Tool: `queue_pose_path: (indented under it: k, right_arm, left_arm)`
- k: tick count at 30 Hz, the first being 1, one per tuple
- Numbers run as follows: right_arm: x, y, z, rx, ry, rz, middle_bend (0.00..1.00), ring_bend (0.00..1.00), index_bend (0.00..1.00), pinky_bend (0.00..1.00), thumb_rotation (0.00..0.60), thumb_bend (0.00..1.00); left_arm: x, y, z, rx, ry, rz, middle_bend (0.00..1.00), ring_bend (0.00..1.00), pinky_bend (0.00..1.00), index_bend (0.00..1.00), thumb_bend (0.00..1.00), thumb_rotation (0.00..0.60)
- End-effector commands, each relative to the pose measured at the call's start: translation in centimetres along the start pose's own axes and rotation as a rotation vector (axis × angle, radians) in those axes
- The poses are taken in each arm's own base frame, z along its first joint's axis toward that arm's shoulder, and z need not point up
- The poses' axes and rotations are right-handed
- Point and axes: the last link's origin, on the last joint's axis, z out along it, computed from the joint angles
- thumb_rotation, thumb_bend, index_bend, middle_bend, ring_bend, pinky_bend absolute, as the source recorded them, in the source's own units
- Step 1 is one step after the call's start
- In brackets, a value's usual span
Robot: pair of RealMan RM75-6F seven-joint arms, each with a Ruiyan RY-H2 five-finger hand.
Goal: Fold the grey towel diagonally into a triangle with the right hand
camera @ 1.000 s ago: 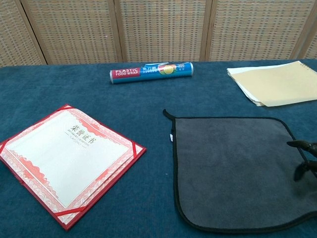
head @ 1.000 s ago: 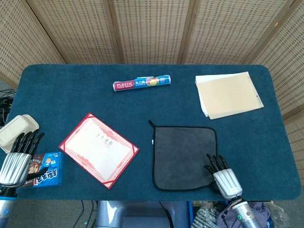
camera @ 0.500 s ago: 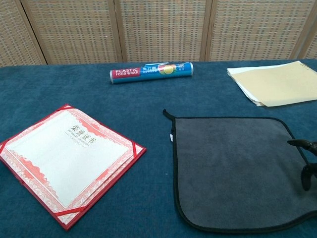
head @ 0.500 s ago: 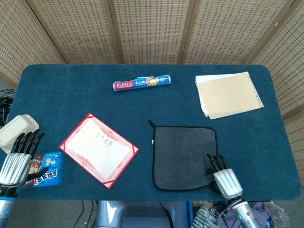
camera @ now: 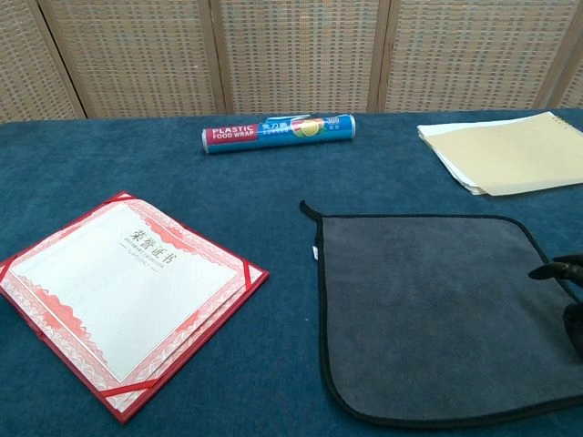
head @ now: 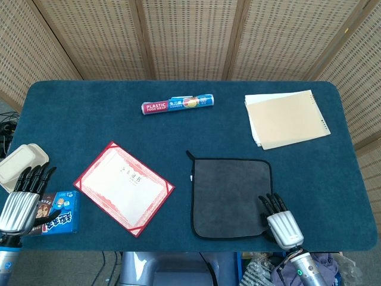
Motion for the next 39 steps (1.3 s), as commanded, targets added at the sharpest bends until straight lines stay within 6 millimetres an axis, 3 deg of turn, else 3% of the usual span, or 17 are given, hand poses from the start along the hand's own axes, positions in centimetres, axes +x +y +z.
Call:
queue_pose_path:
  k: [1,16,39]
  right_arm:
    - [-0.1,0.0,0.0,0.001,0.0,0.001,0.16,0.0,0.63,0.0,0.6,0.29]
    - [0.1,-0.3,0.4,0.012,0.009,-0.001,0.15,0.0,0.64,0.0,0.6,0.29]
    - [2.2,-2.0,4.2,0.067,0.064,-0.042,0.15,0.0,0.64,0.0,0.6,0.29]
  left_arm:
    - [0.0,0.0,0.0,0.0,-0.001,0.001,0.0,0.0,0.0,0.0,0.12,0.6]
    - [0.0,0.0,0.0,0.0,0.001,-0.001,0.0,0.0,0.0,0.0,0.12,0.6]
    - [0.1,-0.1,0.1,0.004,0.003,-0.007,0.0,0.0,0.0,0.0,0.12,0.6]
